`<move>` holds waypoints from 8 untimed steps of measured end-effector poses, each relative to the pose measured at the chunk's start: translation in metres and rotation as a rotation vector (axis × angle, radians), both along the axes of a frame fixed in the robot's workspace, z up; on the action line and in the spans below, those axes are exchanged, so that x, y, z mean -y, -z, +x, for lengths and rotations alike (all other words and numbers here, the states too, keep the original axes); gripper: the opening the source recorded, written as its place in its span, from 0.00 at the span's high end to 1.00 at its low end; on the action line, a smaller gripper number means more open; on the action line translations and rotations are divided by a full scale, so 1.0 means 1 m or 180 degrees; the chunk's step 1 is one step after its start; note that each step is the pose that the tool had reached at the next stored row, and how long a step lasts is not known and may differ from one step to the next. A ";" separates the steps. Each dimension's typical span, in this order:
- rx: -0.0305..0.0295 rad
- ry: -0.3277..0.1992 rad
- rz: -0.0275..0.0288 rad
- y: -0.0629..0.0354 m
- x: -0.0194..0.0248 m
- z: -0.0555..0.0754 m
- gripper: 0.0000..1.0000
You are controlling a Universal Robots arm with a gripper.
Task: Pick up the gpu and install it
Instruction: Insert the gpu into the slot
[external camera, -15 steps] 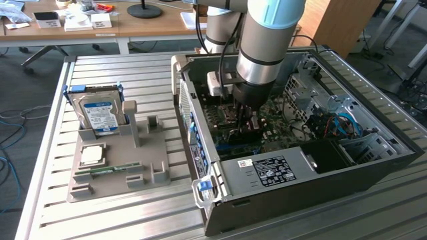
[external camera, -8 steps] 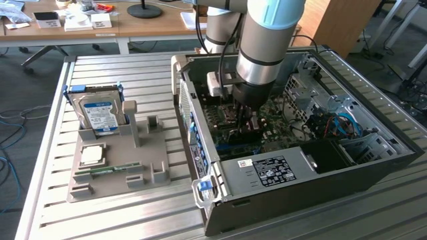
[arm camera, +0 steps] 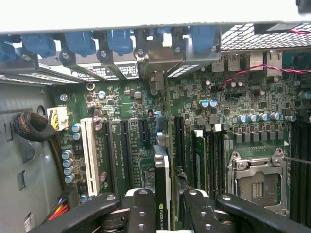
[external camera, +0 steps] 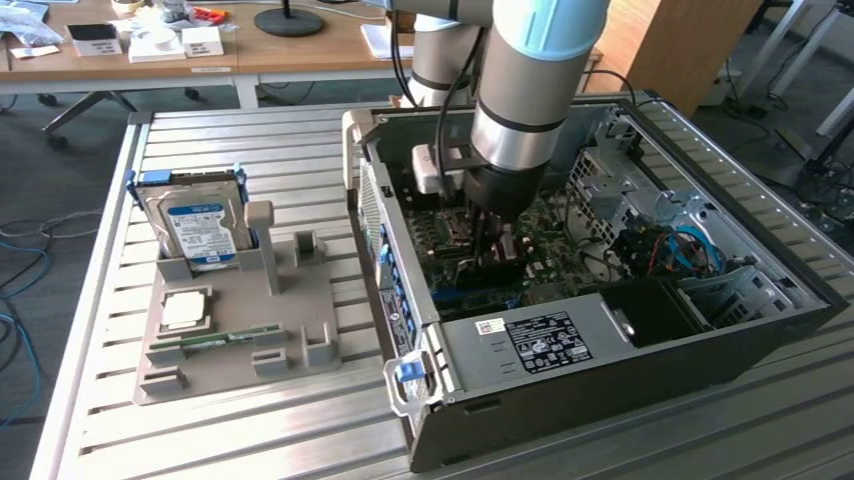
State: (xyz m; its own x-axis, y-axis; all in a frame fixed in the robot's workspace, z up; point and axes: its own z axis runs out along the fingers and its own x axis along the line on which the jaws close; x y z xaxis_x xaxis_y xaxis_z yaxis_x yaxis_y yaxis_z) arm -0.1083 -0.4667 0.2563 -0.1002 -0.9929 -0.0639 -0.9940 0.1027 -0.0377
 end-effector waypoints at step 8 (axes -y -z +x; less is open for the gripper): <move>-0.0001 0.0000 0.0002 0.0001 0.0001 -0.001 0.73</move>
State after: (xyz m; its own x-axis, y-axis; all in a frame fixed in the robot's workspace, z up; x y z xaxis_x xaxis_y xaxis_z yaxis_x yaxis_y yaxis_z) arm -0.1089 -0.4668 0.2562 -0.1002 -0.9929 -0.0645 -0.9940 0.1028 -0.0375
